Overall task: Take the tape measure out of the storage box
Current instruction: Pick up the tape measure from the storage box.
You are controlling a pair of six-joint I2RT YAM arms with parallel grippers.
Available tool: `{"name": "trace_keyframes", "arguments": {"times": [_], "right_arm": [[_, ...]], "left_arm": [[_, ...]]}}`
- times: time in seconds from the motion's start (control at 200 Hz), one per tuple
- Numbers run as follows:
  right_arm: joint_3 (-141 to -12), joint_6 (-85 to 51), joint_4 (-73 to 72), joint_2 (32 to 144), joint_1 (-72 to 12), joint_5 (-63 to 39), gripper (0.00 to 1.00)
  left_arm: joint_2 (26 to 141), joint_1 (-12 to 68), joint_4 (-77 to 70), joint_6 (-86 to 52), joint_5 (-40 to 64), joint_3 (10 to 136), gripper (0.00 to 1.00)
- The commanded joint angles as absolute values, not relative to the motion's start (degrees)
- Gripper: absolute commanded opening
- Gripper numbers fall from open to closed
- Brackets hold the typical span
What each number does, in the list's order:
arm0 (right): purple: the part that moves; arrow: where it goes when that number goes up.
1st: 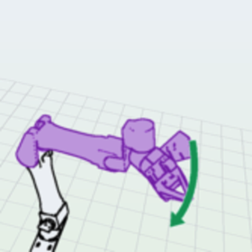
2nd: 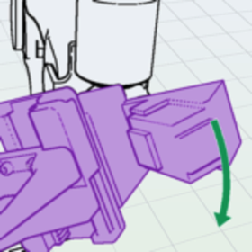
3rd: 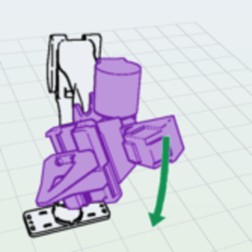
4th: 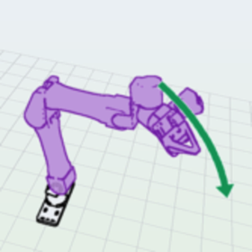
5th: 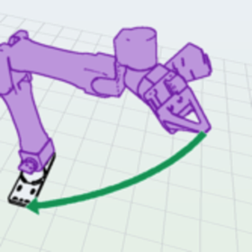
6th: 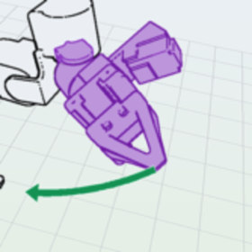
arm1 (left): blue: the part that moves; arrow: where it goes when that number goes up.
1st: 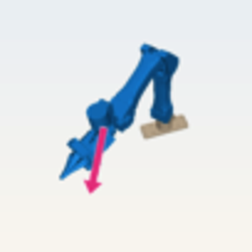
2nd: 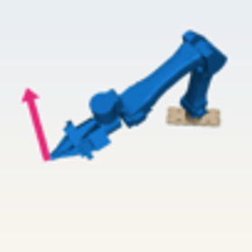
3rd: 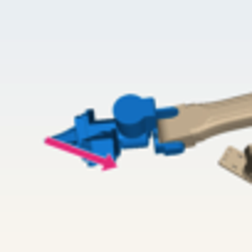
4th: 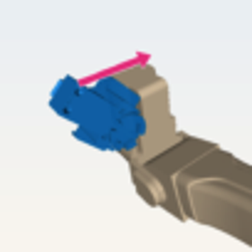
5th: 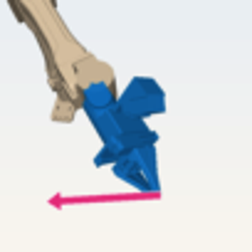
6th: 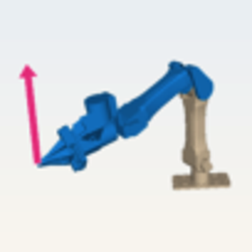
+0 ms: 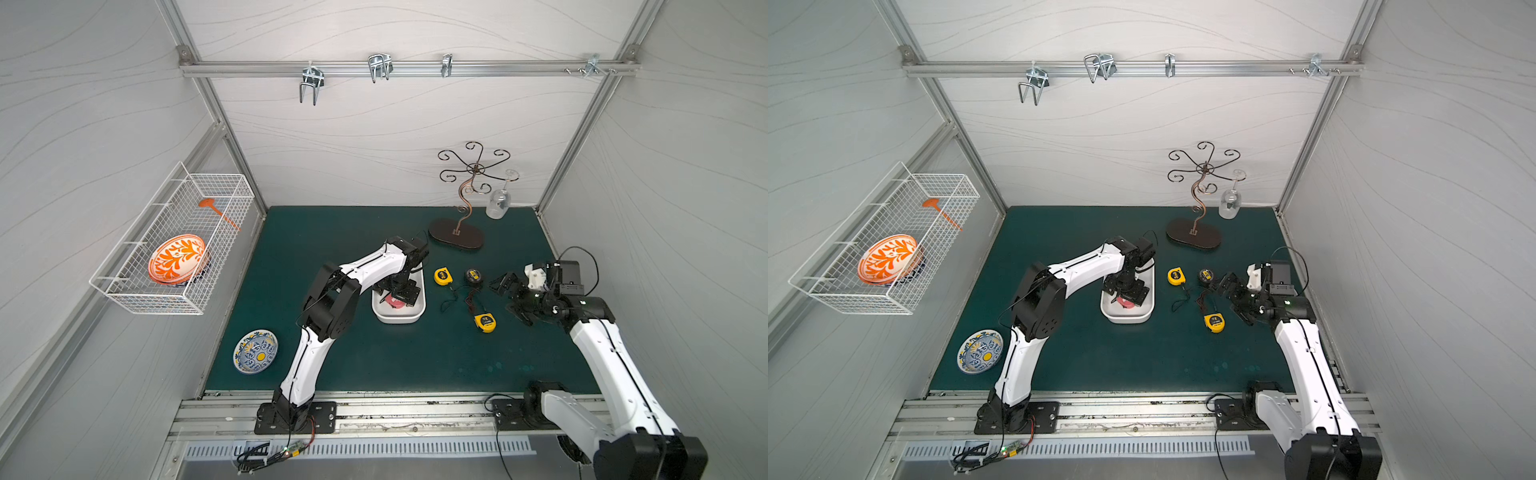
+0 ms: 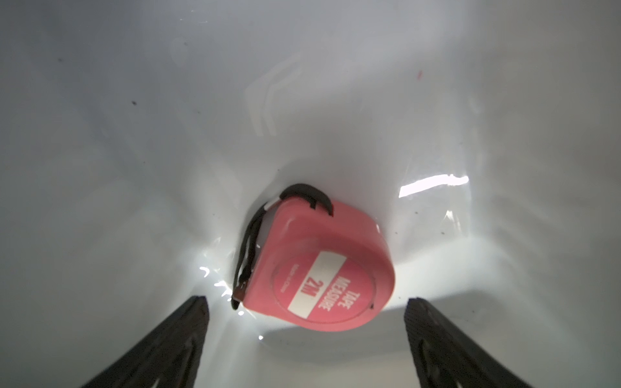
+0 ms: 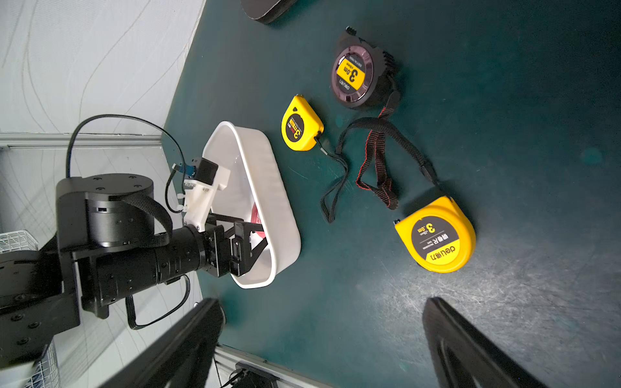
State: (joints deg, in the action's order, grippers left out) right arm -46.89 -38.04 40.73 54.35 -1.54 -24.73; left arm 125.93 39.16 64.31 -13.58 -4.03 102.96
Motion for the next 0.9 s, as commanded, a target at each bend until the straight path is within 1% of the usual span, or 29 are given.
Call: {"name": "trace_keyframes", "arguments": {"times": [0.0, 0.115, 0.225, 0.47, 0.545, 0.79, 0.895], "right_arm": [[-47.8, -38.3, 40.2, 54.2, -1.5, -25.6, 0.99], [-48.1, -38.3, 40.3, 54.1, -1.4, -25.6, 0.99], [-48.2, -38.2, 40.7, 53.8, -1.3, -25.5, 0.99], [-48.4, -38.2, 40.6, 53.9, -1.3, -25.7, 0.99], [-48.4, -38.2, 40.5, 53.9, -1.3, -25.7, 0.99], [-48.4, -38.3, 40.4, 53.7, -1.3, -25.8, 0.99], [-48.2, -38.3, 39.8, 54.0, -1.4, -26.4, 0.99]], "left_arm": [[126.2, 39.3, 65.8, -12.5, -2.4, 105.4, 0.96], [127.1, 39.3, 65.1, -11.5, -1.2, 104.9, 0.94], [128.0, 39.4, 64.4, -11.2, -0.9, 104.0, 0.88], [130.0, 39.4, 63.7, -11.0, -0.6, 104.4, 0.82], [130.8, 39.4, 63.7, -11.1, -0.7, 104.7, 0.79], [131.0, 39.4, 64.0, -11.6, -1.8, 104.8, 0.59], [130.7, 39.4, 64.4, -11.7, -2.1, 105.2, 0.48]]}}
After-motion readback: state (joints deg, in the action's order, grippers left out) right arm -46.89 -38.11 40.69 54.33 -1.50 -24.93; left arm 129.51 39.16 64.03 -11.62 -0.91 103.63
